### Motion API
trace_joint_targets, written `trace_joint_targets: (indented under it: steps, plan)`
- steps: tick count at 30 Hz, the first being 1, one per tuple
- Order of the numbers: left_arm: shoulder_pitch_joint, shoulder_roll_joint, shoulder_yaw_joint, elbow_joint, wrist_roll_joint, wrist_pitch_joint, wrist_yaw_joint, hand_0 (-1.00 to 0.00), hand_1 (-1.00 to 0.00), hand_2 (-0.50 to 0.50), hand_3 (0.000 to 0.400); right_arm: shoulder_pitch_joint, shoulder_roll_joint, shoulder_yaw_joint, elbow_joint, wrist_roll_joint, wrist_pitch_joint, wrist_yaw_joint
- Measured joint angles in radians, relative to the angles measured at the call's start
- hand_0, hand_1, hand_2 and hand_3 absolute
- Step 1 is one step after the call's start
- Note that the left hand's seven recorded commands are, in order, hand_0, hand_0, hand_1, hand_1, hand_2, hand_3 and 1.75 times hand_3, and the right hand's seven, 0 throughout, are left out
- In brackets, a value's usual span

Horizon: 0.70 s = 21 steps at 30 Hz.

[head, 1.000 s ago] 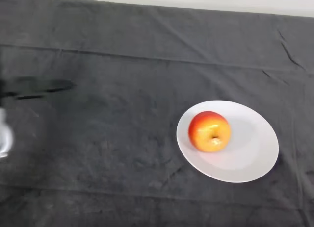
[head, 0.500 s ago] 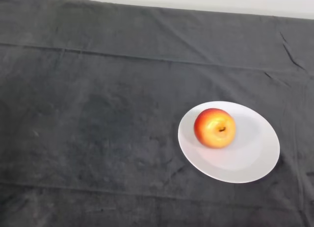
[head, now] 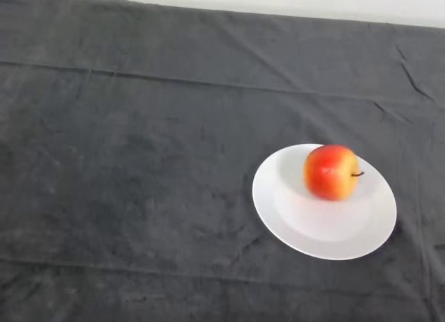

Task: Move the apple to the plate

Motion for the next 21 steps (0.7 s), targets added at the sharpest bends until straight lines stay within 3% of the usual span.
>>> trace_joint_targets:
  steps: [10, 21]
  plan:
    - [-0.003, -0.039, 0.046, -0.001, 0.035, 0.015, 0.035, 0.0, 0.0, 0.0, 0.0, 0.0, 0.0, -0.0007, 0.0, -0.0003, 0.0, 0.0]
    - [-0.005, -0.073, 0.067, -0.005, 0.056, 0.027, 0.023, 0.0, 0.0, 0.0, 0.0, 0.0, 0.0, -0.001, 0.0, -0.0005, 0.0, 0.0]
